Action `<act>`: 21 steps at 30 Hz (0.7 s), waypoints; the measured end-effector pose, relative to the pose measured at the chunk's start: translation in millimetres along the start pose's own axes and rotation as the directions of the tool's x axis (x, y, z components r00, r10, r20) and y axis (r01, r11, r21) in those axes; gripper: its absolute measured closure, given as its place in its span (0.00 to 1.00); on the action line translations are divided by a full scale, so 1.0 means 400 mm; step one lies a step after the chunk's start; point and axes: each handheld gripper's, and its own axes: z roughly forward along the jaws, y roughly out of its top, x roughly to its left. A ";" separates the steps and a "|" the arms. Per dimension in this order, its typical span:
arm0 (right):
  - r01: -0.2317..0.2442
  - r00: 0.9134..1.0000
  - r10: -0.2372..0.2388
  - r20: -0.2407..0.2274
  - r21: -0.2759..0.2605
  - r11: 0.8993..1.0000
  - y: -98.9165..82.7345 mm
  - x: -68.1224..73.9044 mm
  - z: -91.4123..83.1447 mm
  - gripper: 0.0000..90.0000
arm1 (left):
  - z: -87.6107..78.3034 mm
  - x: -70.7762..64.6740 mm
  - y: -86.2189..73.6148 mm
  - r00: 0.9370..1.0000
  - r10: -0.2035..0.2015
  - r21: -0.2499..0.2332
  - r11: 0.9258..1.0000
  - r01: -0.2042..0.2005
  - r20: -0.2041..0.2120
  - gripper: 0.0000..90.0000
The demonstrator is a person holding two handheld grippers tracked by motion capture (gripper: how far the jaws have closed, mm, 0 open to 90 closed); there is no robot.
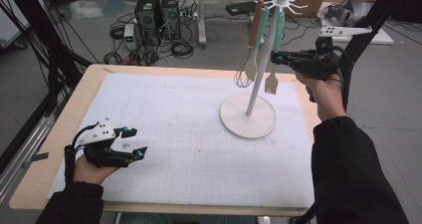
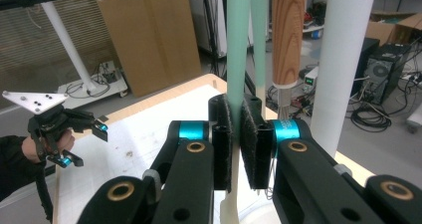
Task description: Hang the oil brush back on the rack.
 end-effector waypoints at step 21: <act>-0.023 0.998 0.023 0.055 -0.007 1.000 -0.010 -0.008 -0.007 0.76 | -0.003 -0.001 0.000 1.000 0.001 0.000 1.000 -0.001 0.001 0.31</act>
